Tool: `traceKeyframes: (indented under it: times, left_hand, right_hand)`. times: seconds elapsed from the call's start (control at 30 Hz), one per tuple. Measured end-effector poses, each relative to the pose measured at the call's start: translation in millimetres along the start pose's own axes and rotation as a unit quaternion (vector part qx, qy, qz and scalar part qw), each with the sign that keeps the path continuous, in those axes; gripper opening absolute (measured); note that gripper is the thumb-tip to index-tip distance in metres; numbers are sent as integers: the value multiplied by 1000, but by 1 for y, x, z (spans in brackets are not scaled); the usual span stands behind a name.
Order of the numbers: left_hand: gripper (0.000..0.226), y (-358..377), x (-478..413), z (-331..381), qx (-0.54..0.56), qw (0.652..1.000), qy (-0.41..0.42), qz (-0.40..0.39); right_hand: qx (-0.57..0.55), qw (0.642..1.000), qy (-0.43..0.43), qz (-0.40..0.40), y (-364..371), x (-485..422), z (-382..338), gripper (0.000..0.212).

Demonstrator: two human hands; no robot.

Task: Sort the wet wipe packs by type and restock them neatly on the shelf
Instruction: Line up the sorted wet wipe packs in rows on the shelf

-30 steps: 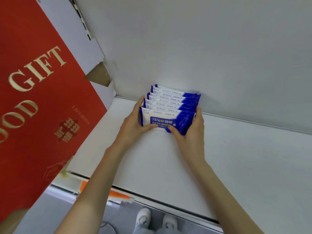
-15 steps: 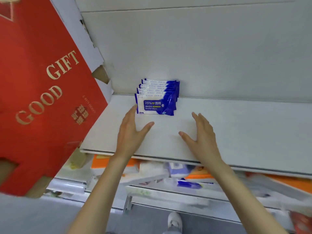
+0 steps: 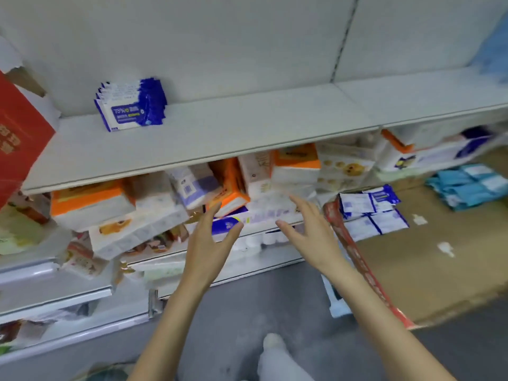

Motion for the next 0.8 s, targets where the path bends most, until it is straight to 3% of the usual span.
traceKeyframes:
  times: [0.37,0.6,0.8]
  left_hand:
    - [57,222,14,34,-54,991,-3,-119]
    - [58,416,-18,26,-40,985,-80,-150]
    - [56,521,-63,-11,-42,976,-159,-145]
  right_hand:
    - [-41,990,133,-1,-105,9,209,60]
    - [-85,957,275,-32,-137,-38,418,58]
    - [-83,938,332,-60,-136,-79,542,62]
Point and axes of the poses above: each hand's wrist, its own x-axis away from the middle knuckle, its own y-axis out of the palm, z = x × y, the point moved 8 cm from there along -x, towards the middle knuckle
